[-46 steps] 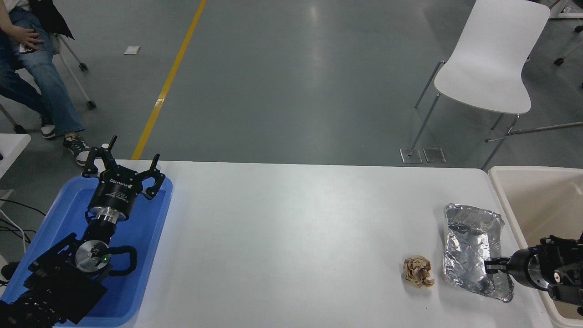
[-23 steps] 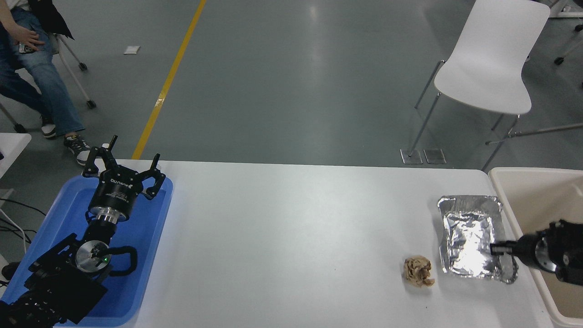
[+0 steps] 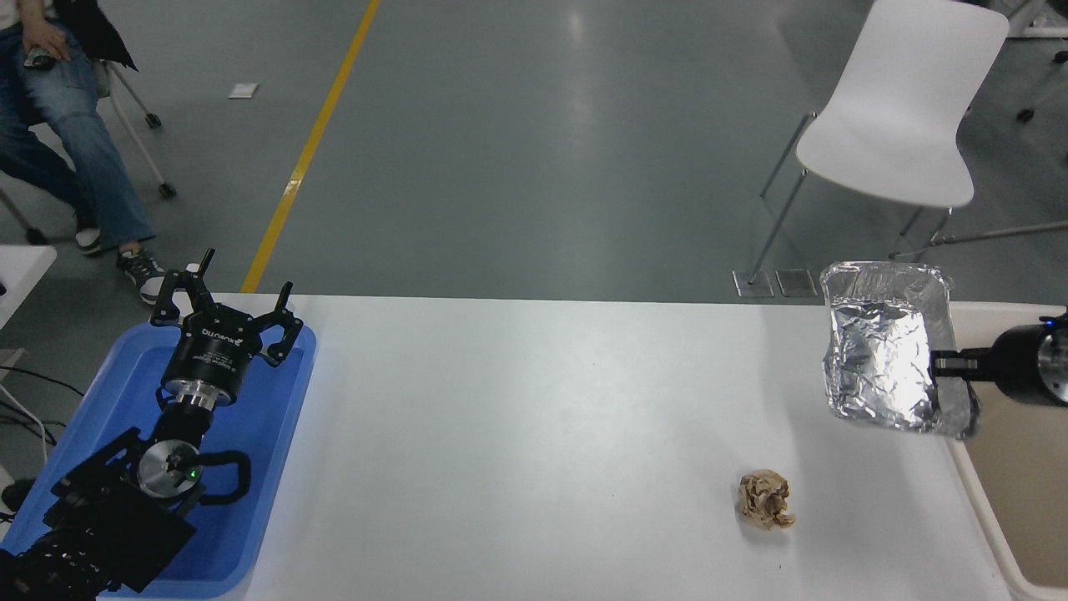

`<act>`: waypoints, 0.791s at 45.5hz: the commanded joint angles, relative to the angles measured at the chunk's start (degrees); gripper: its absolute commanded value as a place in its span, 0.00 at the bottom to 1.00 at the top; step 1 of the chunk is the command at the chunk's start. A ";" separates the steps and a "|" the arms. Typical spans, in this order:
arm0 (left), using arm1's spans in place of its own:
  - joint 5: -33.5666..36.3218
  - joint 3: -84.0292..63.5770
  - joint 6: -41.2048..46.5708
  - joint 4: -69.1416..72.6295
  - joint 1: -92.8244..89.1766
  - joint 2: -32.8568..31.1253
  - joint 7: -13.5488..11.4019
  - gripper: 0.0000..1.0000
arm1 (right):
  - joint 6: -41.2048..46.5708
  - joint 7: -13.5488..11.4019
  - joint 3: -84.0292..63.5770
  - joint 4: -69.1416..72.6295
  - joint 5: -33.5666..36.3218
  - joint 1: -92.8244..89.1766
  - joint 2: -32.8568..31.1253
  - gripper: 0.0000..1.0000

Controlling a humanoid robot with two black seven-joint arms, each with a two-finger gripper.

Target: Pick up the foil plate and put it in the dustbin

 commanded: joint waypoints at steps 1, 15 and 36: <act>0.00 0.00 0.00 -0.01 0.00 0.00 0.00 1.00 | 13.76 -0.01 -2.47 3.68 0.07 13.41 -2.54 0.00; 0.00 0.00 0.00 -0.01 0.00 0.00 0.00 1.00 | 21.24 -0.10 -2.56 3.85 0.16 23.17 -2.63 0.00; 0.00 0.00 0.00 0.08 0.00 0.00 0.00 1.00 | 22.12 -0.19 -2.47 3.86 0.07 24.50 -2.63 0.00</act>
